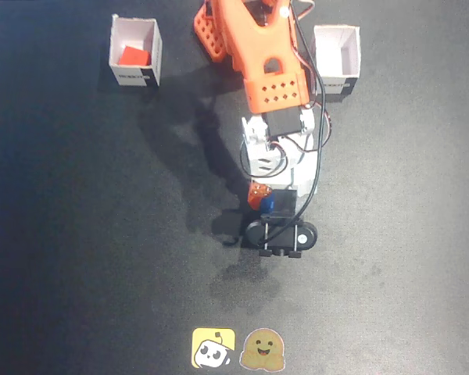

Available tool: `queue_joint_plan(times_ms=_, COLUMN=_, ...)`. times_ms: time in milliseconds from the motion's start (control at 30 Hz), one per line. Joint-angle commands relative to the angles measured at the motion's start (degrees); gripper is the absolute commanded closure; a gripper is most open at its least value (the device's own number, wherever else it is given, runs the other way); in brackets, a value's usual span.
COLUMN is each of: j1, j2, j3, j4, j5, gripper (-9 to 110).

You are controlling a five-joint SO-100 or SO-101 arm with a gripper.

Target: Put the red cube in the right box and the blue cube in the left box.

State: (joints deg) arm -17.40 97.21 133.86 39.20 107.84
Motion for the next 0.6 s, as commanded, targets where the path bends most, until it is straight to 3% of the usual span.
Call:
queue_joint_plan(times_ms=0, j1=-0.4, j2=1.9, j3=0.5, j4=-1.8, j5=0.3, gripper=85)
queue_joint_plan(times_ms=167, j1=0.1, j2=3.2, j3=2.3, j4=-2.6, j5=0.4, gripper=93)
queue_joint_plan(times_ms=333, j1=0.1, j2=4.3, j3=2.4, j4=-1.9, j5=0.7, gripper=93)
queue_joint_plan(times_ms=567, j1=0.1, j2=11.9, j3=0.0, j4=7.8, j5=0.8, gripper=93)
